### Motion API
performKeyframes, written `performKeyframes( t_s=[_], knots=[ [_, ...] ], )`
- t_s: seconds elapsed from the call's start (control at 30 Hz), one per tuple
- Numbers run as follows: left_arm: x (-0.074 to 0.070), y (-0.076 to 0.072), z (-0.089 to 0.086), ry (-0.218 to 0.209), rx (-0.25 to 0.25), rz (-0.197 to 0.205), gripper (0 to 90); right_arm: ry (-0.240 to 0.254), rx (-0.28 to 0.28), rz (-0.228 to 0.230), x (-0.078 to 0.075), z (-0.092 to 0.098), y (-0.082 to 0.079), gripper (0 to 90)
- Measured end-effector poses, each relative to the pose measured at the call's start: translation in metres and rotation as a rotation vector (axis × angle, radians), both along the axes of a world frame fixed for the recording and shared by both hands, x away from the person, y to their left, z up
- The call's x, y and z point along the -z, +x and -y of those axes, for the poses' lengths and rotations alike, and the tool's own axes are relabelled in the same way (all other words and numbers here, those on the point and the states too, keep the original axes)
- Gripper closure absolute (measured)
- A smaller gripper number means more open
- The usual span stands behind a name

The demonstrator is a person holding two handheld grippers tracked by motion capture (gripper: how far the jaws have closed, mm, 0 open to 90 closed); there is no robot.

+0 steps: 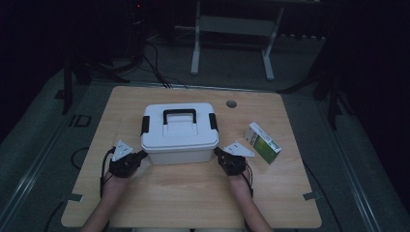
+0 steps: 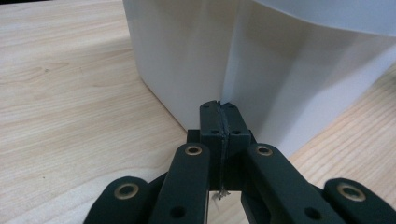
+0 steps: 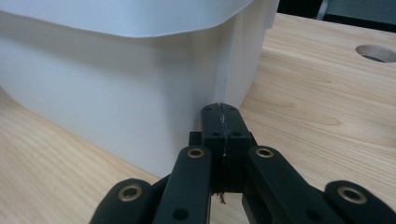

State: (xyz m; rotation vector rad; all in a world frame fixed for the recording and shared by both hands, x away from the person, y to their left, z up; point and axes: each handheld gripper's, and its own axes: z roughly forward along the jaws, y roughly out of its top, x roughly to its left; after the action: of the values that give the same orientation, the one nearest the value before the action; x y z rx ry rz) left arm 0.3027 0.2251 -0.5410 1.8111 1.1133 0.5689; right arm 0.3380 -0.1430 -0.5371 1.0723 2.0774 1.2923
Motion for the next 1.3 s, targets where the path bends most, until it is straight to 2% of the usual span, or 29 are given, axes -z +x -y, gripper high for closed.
performKeyframes(
  t_s=[0.1, 0.2, 0.37, 0.63, 0.87, 1.2, 1.23, 1.3],
  knots=[
    [0.000, -0.004, 0.002, 0.012, 0.014, 0.001, 89.7, -0.003, -0.007, 0.005, 0.000, 0.003, -0.004, 90.0],
    [-0.001, -0.007, 0.002, 0.005, 0.024, -0.006, 89.7, 0.014, -0.006, -0.005, 0.001, 0.006, -0.009, 90.0],
    [-0.001, -0.016, 0.006, 0.011, 0.047, -0.003, 89.7, -0.009, -0.016, 0.006, 0.000, 0.011, -0.019, 90.0],
    [-0.001, -0.030, 0.012, 0.007, 0.085, -0.011, 89.7, -0.006, -0.016, 0.005, 0.000, 0.021, -0.034, 90.0],
    [-0.002, -0.041, 0.017, 0.007, 0.103, -0.017, 89.7, 0.005, -0.016, -0.001, 0.000, 0.028, -0.046, 90.0],
    [-0.002, -0.052, 0.018, 0.004, 0.128, -0.020, 89.7, -0.008, -0.030, -0.004, -0.002, 0.033, -0.063, 90.0],
    [-0.003, -0.056, 0.019, 0.022, 0.139, -0.018, 89.7, -0.006, -0.035, -0.007, -0.002, 0.035, -0.067, 90.0],
    [-0.003, -0.059, 0.020, 0.025, 0.148, -0.018, 89.7, -0.002, -0.036, -0.012, -0.002, 0.037, -0.071, 90.0]
  ],
)
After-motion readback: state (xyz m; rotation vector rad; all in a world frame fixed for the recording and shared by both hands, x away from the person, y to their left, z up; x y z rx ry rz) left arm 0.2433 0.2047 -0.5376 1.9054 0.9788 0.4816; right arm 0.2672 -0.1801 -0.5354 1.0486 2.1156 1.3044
